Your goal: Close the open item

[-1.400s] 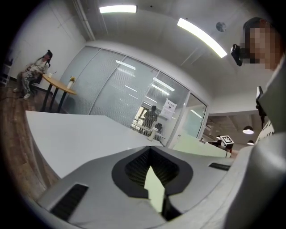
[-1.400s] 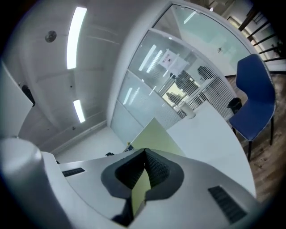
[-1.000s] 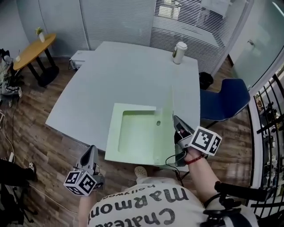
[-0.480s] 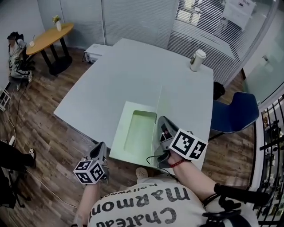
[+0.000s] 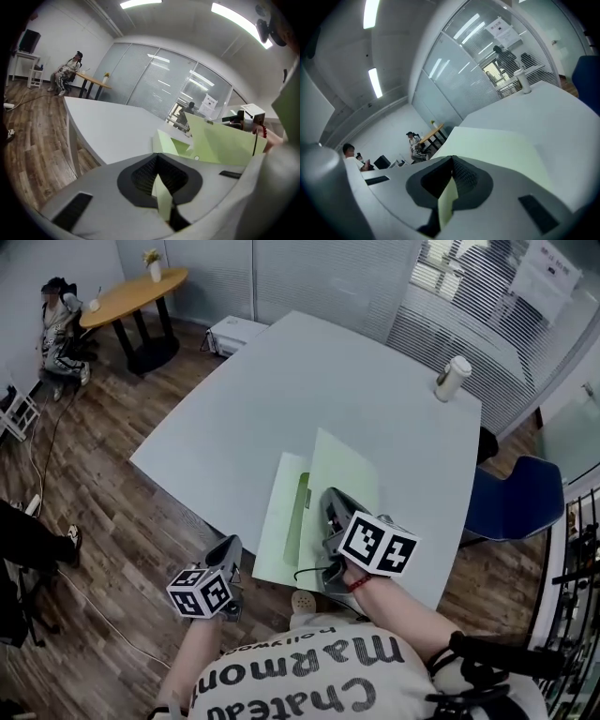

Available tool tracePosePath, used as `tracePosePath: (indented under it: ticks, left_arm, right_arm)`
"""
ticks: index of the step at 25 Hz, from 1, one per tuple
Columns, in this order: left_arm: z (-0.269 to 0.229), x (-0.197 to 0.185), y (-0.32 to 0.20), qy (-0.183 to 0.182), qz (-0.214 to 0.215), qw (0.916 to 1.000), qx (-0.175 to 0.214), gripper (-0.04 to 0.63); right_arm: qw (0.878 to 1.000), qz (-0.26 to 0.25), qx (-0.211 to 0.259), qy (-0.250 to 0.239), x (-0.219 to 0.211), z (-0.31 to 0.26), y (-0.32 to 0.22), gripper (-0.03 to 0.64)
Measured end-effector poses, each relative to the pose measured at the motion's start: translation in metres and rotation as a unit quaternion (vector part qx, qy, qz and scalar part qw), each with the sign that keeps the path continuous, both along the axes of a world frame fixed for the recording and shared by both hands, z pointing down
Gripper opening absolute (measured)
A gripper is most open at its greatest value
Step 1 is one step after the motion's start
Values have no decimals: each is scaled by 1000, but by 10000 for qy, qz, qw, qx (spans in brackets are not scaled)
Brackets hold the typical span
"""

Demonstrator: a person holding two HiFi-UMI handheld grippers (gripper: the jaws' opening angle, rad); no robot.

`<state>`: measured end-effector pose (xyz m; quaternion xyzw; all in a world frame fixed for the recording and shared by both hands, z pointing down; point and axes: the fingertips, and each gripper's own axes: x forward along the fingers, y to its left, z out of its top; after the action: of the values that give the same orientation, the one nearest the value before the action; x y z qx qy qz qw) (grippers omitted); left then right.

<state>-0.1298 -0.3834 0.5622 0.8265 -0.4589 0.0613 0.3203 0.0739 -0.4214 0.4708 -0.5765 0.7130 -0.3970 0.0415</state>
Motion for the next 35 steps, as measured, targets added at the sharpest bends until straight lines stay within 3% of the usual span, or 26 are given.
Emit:
tracePosePath:
  ticks: [9, 14, 17, 20, 26, 35]
  left_arm:
    - [13, 2, 10, 81, 43, 9998, -201, 18]
    - [10, -5, 23, 91, 2, 9998, -165, 18]
    - [9, -11, 33, 71, 2, 9999, -149, 18]
    - [10, -19, 41, -4, -39, 9999, -133, 18]
    - [11, -34, 54, -54, -163, 9998, -114, 18]
    - [7, -47, 60, -99, -269, 9996, -75, 18]
  right_arm:
    - [9922, -462, -104, 1152, -20, 36, -17, -5]
    - [9770, -873, -28, 1947, -35, 53, -14, -5]
    - [9561, -1295, 104, 2627, -50, 63, -11, -5]
    - [9254, -1893, 254, 3274, -71, 74, -8, -5]
    - [8737, -2783, 255, 3982, -99, 108, 2, -5]
    - [8256, -3257, 301, 4599, -111, 123, 2, -5]
